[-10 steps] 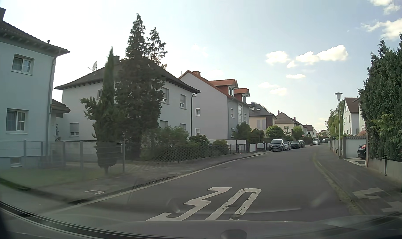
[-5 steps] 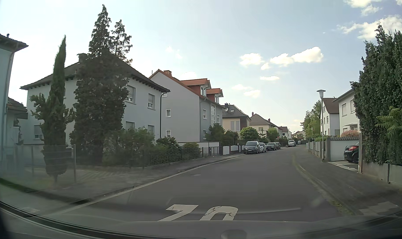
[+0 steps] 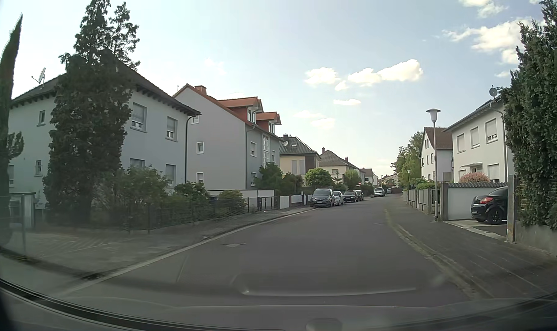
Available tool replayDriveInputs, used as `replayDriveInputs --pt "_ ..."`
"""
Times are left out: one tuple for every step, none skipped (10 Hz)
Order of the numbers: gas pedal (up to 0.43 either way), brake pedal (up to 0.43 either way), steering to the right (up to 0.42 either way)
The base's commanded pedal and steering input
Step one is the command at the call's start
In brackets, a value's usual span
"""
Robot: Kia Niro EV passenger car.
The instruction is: Follow the waypoints while adhering to traffic rules and regulations
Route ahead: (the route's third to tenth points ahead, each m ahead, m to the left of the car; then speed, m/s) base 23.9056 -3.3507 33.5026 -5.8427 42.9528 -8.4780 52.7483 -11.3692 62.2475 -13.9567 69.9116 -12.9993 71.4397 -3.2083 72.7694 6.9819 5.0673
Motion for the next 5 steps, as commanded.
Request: replayDriveInputs --pt "0.339 0.03 0.133" --pt "0.339 0.03 0.131" --pt "0.339 0.03 0.126" --pt "0.339 0.03 0.112" --pt "0.339 0.03 0.078"
